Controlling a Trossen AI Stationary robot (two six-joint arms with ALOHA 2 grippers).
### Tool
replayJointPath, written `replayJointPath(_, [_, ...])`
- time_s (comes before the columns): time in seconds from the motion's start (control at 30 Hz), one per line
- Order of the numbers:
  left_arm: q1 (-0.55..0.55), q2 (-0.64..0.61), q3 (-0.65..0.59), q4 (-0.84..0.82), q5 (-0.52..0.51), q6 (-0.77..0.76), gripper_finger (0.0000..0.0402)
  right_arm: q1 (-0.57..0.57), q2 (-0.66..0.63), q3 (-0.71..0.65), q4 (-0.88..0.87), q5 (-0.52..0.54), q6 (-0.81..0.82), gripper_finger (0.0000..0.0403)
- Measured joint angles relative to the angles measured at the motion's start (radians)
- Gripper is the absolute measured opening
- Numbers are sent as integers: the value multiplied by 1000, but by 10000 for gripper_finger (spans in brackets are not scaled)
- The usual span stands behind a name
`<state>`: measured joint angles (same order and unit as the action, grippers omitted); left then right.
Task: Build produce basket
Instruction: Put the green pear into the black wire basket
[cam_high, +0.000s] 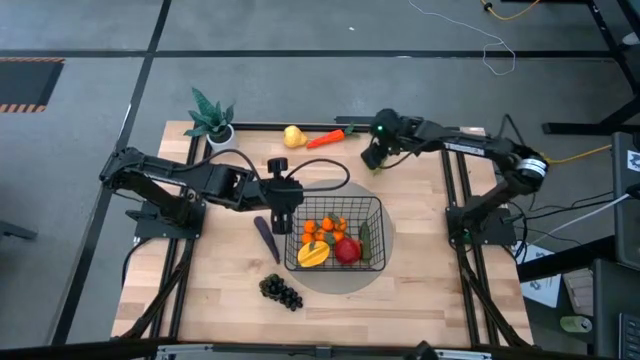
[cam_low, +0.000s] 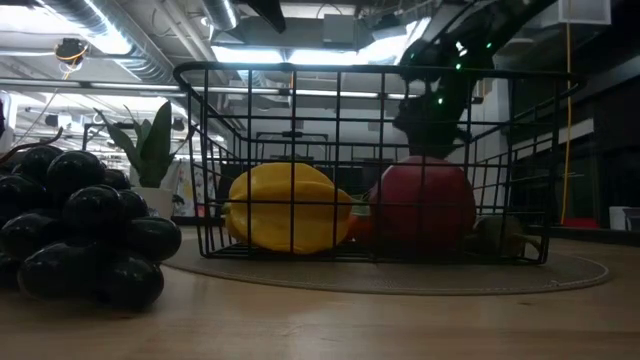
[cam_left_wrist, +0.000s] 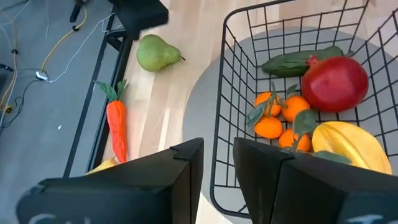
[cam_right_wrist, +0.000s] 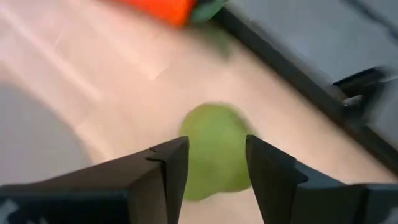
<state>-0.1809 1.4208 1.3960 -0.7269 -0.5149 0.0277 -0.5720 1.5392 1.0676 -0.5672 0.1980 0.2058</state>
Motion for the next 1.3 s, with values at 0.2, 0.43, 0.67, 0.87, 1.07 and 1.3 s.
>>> replayJointPath(0.2, [-4, 0, 0, 0, 0, -1, 76, 10, 49, 0, -69, -15, 81, 149])
replayJointPath(0.43, [-4, 0, 0, 0, 0, -1, 76, 98, 48, -6, -159, -10, 192, 149])
replayJointPath(0.67, [-4, 0, 0, 1, 0, -2, 76, 152, 48, -97, -115, 63, 329, 149])
replayJointPath(0.87, [-4, 0, 0, 1, 0, -3, 76, 171, 48, -189, 54, 58, 447, 149])
replayJointPath(1.07, [-4, 0, 0, 1, 0, -22, 76, 185, 48, -253, 163, 65, 537, 149])
replayJointPath(1.3, [-2, 0, 0, 2, 0, -22, 76, 193, 48, -294, 153, 196, 545, 149])
